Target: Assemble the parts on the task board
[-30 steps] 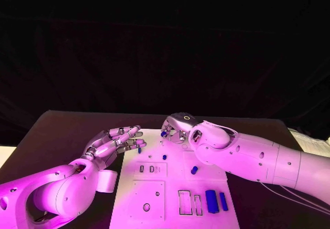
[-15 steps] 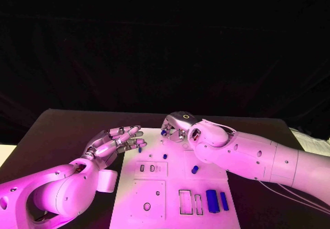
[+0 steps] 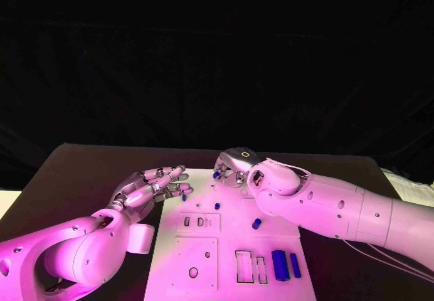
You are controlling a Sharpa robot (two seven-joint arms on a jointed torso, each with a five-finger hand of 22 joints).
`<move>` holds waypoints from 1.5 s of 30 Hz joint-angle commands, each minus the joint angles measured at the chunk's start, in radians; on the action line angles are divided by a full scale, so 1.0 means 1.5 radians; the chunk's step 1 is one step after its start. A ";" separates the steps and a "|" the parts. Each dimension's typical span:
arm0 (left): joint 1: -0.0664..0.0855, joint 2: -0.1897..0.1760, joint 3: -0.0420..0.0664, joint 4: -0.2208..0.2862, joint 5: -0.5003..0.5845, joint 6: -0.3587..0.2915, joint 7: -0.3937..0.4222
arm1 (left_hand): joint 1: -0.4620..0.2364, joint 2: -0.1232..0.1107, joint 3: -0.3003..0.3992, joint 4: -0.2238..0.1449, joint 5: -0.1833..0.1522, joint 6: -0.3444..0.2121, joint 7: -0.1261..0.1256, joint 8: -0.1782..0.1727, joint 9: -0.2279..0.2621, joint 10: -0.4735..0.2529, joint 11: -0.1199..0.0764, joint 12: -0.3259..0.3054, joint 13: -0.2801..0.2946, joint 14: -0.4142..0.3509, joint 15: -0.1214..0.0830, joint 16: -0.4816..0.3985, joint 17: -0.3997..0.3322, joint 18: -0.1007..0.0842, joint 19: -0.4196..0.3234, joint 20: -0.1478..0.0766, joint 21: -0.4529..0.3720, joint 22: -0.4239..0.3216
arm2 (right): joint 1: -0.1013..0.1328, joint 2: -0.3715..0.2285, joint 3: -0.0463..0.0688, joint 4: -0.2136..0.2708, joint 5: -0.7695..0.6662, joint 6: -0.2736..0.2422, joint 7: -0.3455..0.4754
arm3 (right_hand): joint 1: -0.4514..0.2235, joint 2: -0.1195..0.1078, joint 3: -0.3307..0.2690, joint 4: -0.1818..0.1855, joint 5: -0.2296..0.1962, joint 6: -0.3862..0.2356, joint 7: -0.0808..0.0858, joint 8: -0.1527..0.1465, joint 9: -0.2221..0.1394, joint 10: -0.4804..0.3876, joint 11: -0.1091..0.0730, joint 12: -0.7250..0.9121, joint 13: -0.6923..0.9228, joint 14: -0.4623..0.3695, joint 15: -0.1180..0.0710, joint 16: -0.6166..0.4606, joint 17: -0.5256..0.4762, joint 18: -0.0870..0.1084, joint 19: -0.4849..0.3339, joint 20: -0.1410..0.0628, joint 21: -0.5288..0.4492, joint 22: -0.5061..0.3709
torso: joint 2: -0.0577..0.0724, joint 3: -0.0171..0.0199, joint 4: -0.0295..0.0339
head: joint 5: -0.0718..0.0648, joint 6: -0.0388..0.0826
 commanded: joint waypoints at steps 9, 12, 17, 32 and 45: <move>0.001 0.000 0.001 0.003 0.000 0.016 0.000 | 0.002 0.006 -0.001 -0.003 -0.004 -0.001 0.003 -0.004 -0.001 0.000 0.002 -0.002 -0.001 0.001 0.004 -0.002 0.001 0.003 0.005 0.002 -0.003 -0.001 | -0.001 0.006 -0.001 -0.008 -0.007 0.011 -0.011 | -0.027 -0.063 -0.041 0.030 0.002 -0.089 0.018 -0.008 -0.005 -0.082 0.019 -0.005 -0.004 0.014 0.017 -0.029 -0.056 -0.001 -0.027 0.015 -0.022 -0.044 | 0.001 -0.0010 0.0007 | -0.001 0.001; 0.002 0.000 0.001 0.003 0.000 0.016 0.000 | 0.002 0.006 -0.001 -0.003 -0.004 -0.001 0.003 -0.004 -0.001 0.000 0.002 -0.002 -0.001 0.001 0.004 -0.002 0.001 0.003 0.005 0.002 -0.003 -0.001 | -0.001 0.007 -0.001 -0.009 -0.005 0.009 -0.011 | -0.012 -0.062 -0.103 0.047 0.001 -0.156 0.002 -0.002 -0.009 -0.136 0.027 -0.001 -0.002 0.008 0.024 -0.048 -0.084 0.004 -0.042 0.024 -0.041 -0.072 | 0.001 -0.0008 0.0012 | 0.000 0.001; 0.002 -0.001 0.001 0.002 0.000 0.016 -0.001 | 0.002 0.006 -0.001 -0.003 -0.004 -0.001 0.003 -0.004 -0.001 0.000 0.002 -0.002 -0.001 0.001 0.004 -0.002 0.001 0.003 0.005 0.002 -0.003 -0.001 | -0.001 0.000 -0.001 -0.002 -0.001 -0.006 -0.007 | 0.029 -0.045 -0.161 0.072 0.001 -0.150 0.013 -0.004 -0.007 -0.133 0.027 0.005 -0.001 0.011 0.024 -0.051 -0.089 0.006 -0.040 0.027 -0.043 -0.075 | 0.002 -0.0006 0.0006 | 0.001 0.001; 0.003 -0.012 0.001 -0.001 0.000 0.016 -0.001 | 0.002 0.006 -0.001 -0.004 -0.004 -0.001 0.003 -0.005 -0.001 -0.001 0.002 -0.003 -0.001 0.001 0.004 -0.003 0.001 0.003 0.005 0.002 -0.004 -0.001 | 0.000 -0.152 0.008 0.112 0.169 -0.052 -0.014 | 0.050 -0.057 -0.162 0.098 0.059 -0.082 0.005 0.006 -0.006 0.098 -0.016 0.108 0.059 0.024 -0.012 -0.012 -0.023 -0.022 0.037 -0.009 0.064 0.094 | -0.002 0.0030 -0.0155 | 0.001 0.006; 0.003 -0.009 0.000 -0.010 0.000 0.020 -0.003 | 0.002 0.006 -0.001 -0.005 -0.004 -0.001 0.002 -0.005 -0.001 0.000 0.002 -0.003 -0.001 0.001 0.004 -0.003 0.001 0.003 0.005 0.002 -0.004 -0.001 | -0.001 -0.206 0.009 0.127 0.230 0.039 -0.049 | 0.074 -0.059 -0.302 0.162 0.137 -0.121 0.007 0.006 -0.006 0.085 -0.014 0.627 0.643 0.050 -0.013 0.105 0.183 -0.044 0.072 -0.008 0.144 0.222 | -0.003 0.0072 -0.0207 | -0.001 0.007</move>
